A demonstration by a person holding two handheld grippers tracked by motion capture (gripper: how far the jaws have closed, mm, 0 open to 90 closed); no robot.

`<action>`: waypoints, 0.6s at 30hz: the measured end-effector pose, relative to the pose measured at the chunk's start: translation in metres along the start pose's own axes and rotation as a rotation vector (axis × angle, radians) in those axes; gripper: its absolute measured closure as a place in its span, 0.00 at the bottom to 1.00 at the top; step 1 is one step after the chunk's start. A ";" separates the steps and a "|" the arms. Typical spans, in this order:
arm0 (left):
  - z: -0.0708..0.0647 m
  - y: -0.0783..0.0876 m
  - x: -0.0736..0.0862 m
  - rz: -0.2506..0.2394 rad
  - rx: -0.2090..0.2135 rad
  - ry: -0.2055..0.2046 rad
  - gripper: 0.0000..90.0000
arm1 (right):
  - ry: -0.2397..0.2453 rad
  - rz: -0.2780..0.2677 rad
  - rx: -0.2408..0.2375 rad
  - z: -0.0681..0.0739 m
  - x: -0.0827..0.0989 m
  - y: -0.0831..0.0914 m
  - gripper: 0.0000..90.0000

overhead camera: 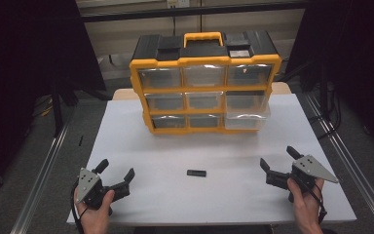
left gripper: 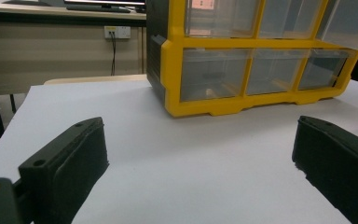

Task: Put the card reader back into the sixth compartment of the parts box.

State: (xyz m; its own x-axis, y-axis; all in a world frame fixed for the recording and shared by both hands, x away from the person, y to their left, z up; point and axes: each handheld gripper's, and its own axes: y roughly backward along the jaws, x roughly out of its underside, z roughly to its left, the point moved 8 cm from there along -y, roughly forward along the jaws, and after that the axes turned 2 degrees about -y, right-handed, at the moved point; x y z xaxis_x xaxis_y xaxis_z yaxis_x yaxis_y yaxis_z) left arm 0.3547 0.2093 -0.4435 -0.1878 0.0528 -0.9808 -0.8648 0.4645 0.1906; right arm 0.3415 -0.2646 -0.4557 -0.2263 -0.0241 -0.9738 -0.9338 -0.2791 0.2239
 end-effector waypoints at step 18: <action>-0.001 -0.002 0.001 0.014 0.038 -0.008 0.02 | 0.043 0.083 -0.175 0.027 0.007 -0.003 0.00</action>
State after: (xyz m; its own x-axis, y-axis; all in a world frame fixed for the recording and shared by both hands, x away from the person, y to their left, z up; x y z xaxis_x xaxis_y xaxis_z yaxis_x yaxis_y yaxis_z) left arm 0.3555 0.2073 -0.4451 -0.1961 0.0667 -0.9783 -0.8439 0.4966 0.2030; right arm 0.3353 -0.2382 -0.4624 -0.2852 -0.0940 -0.9539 -0.8493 -0.4366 0.2969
